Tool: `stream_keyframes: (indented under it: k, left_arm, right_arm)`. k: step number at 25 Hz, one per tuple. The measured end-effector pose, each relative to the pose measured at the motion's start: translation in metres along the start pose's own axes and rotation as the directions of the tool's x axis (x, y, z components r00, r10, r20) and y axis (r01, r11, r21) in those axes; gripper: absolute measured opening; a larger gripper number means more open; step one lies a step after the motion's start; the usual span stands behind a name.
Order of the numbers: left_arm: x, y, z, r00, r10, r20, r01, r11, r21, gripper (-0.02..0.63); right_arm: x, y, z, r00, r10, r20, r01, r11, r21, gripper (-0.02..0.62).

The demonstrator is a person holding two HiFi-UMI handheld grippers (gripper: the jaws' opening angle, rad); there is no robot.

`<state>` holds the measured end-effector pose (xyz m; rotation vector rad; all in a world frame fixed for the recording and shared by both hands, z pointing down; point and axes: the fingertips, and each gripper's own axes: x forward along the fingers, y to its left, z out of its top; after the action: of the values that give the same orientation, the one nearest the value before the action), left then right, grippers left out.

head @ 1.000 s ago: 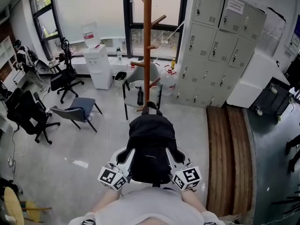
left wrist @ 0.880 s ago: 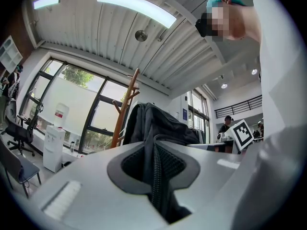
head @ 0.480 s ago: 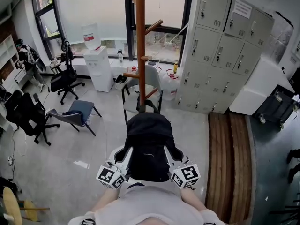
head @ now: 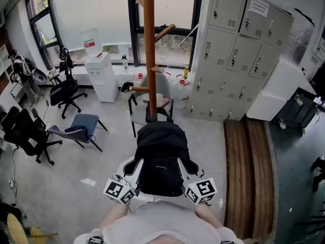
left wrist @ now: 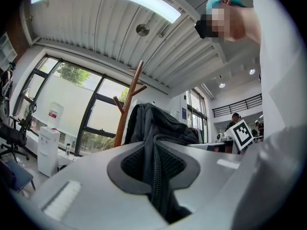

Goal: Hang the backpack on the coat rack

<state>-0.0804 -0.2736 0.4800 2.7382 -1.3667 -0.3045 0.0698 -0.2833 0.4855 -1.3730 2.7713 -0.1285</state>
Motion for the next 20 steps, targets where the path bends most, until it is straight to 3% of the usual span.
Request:
stream_keyframes:
  k: [4, 10, 20]
  left_arm:
    - [0.002, 0.005, 0.002, 1.000, -0.018, 0.001, 0.018, 1.000, -0.020, 0.046]
    - [0.002, 0.008, 0.009, 0.998, -0.064, 0.015, 0.063, 0.998, 0.012, 0.046]
    - [0.012, 0.008, 0.051, 0.993, -0.089, 0.079, 0.085, 0.995, 0.052, 0.046]
  right_arm:
    - [0.004, 0.001, 0.003, 1.000, -0.015, 0.001, 0.015, 1.000, -0.004, 0.054]
    - [0.009, 0.004, 0.010, 1.000, -0.013, 0.021, 0.014, 1.000, -0.008, 0.054]
    - [0.014, 0.007, 0.051, 0.996, -0.008, 0.091, 0.012, 0.999, -0.048, 0.054]
